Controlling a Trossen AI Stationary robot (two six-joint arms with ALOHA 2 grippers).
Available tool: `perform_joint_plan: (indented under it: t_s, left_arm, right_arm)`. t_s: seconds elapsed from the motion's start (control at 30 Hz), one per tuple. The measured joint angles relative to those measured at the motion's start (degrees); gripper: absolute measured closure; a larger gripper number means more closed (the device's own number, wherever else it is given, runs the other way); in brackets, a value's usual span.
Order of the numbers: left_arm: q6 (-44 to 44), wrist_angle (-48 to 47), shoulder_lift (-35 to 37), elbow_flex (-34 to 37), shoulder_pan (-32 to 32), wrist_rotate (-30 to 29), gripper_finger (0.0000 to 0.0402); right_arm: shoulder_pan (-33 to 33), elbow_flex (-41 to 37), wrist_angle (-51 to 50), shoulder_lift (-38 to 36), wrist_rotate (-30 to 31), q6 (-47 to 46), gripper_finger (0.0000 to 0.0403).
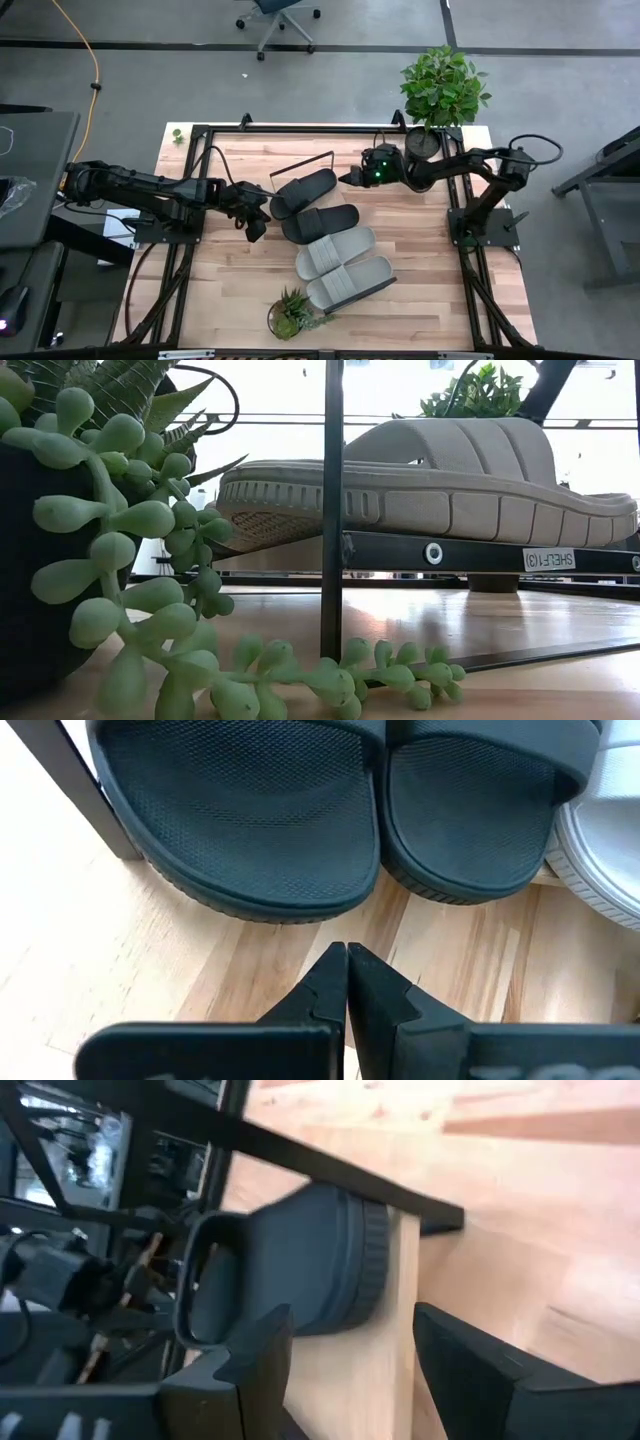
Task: Pick and place slides into the shelf
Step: Adjust the black slippers on the shelf
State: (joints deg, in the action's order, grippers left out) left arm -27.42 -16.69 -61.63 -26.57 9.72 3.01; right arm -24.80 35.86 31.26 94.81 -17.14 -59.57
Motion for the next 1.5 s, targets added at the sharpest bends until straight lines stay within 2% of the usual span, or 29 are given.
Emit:
perform_joint_plan:
  t_s: [0.27,0.97,1.33,1.5]
  left_arm:
    - [0.09,0.02,0.0,0.0,0.0,-0.05,0.0401]
    - [0.11,0.07,0.0,0.0,0.0,-0.02,0.0401]
    - [0.26,0.04,0.0,0.0,0.01,0.0,0.0401]
    - [0.37,0.04,0.0,0.0,0.0,0.0,0.0401]
  right_arm:
    - [0.02,1.12,-0.25,0.3,0.43,0.17,0.0203]
    - [0.07,7.58,-2.37,7.23,-0.49,1.52,0.0206]
    - [0.07,7.54,-2.98,7.21,-0.55,1.57,0.0284]
    - [0.07,7.52,-2.98,7.21,0.19,1.56,0.0306]
